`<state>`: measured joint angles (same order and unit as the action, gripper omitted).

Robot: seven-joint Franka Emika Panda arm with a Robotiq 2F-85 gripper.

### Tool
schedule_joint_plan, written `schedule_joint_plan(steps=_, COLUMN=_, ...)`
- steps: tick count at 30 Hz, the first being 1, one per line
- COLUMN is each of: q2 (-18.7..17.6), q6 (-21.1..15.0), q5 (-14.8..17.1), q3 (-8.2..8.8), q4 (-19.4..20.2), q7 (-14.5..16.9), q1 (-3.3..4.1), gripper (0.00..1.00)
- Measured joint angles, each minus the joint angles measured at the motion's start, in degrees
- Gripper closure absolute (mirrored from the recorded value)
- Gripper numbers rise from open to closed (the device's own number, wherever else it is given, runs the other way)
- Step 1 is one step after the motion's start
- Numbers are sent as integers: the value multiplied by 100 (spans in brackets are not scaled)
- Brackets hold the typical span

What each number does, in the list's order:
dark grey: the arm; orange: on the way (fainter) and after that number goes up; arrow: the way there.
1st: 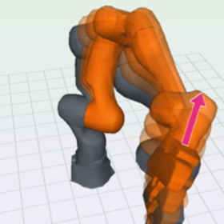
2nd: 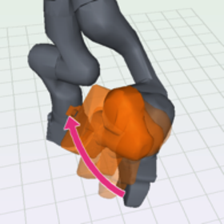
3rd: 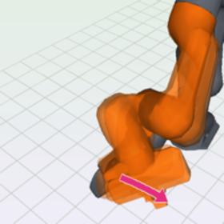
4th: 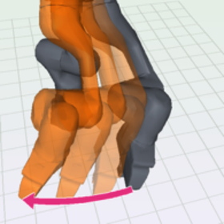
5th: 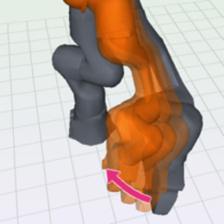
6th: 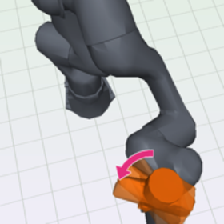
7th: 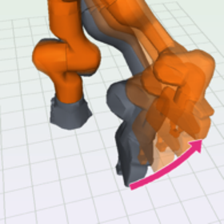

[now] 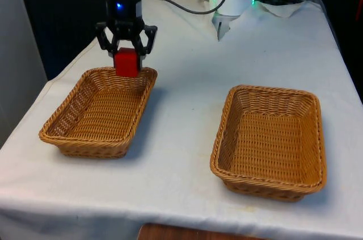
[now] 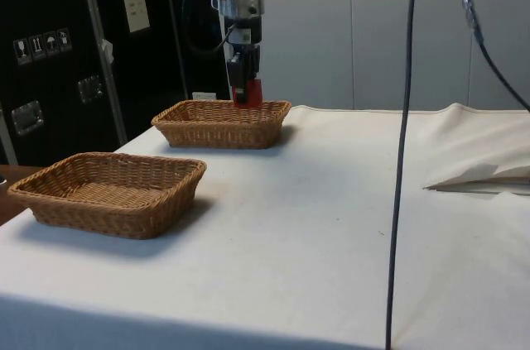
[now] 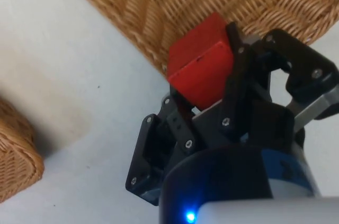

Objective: Pick up the red cube and place it into the right basket.

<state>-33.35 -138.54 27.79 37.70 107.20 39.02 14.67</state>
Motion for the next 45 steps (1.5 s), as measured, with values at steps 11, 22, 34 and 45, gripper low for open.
schedule_joint_plan(steps=11, q2=-350, q6=11, q5=269, q3=120, q4=-258, q7=57, q1=-86, gripper=99)
schedule_joint_plan(steps=22, q2=-1100, q6=17, q5=854, q3=160, q4=-848, q7=115, q1=-206, gripper=99)
schedule_joint_plan(steps=34, q2=-1558, q6=63, q5=1261, q3=218, q4=-1249, q7=120, q1=-264, gripper=99)
schedule_joint_plan(steps=45, q2=-1558, q6=97, q5=1261, q3=223, q4=-1255, q7=120, q1=-252, gripper=21)
